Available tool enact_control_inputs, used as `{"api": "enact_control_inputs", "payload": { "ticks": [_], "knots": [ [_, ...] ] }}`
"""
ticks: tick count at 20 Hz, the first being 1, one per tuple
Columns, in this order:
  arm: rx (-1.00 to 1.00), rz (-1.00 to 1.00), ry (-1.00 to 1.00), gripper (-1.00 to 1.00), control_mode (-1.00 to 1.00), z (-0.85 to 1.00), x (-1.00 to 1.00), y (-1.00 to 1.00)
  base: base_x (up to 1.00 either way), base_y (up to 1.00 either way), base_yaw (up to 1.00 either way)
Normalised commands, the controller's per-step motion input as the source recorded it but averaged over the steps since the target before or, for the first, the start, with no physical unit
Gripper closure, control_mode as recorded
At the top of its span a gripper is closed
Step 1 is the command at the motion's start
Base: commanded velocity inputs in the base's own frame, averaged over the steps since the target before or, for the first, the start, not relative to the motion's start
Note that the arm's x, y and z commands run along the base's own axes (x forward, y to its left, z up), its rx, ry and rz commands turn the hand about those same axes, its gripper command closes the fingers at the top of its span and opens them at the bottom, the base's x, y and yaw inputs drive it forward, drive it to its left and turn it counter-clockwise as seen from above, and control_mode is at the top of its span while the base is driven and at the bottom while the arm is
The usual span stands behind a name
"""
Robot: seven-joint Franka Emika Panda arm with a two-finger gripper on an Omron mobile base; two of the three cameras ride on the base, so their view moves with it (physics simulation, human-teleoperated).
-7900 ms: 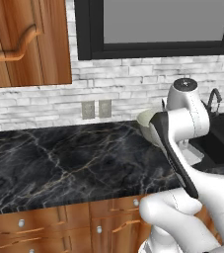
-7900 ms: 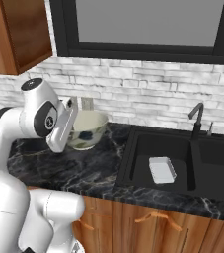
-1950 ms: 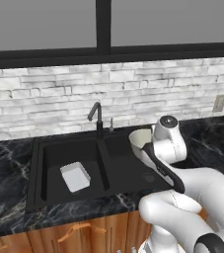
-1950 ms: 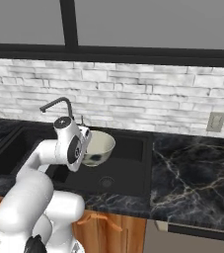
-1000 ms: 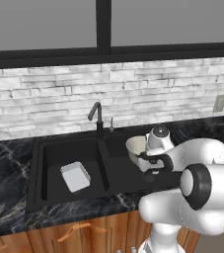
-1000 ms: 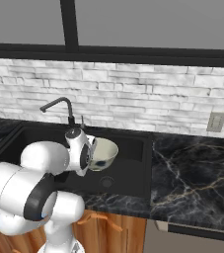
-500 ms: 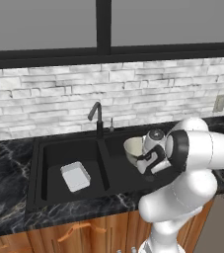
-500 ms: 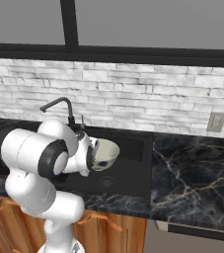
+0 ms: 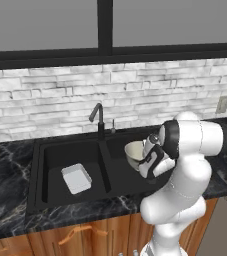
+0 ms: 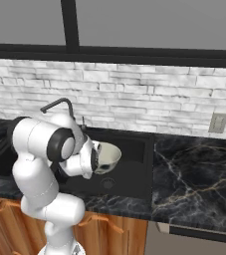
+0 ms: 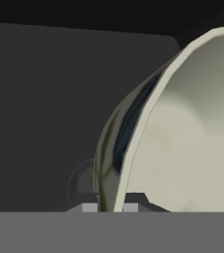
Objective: Place the tupperware in the left basin and the bowl in the right basin of the sink.
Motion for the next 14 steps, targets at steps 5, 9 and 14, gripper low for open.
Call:
{"api": "enact_control_inputs", "payload": {
  "ticks": [5, 9, 14],
  "knots": [
    [0.0, 0.0, 0.03, 1.0, -1.0, -0.2, 0.1, 0.0, 0.0, 0.0, 0.0],
    [0.0, 0.0, 0.04, 1.0, -1.0, -0.18, 0.11, 0.0, 0.0, 0.0, 0.0],
    [0.0, 0.0, 0.03, 1.0, -1.0, -0.19, 0.19, 0.0, 0.0, 0.0, 0.0]
  ]
}}
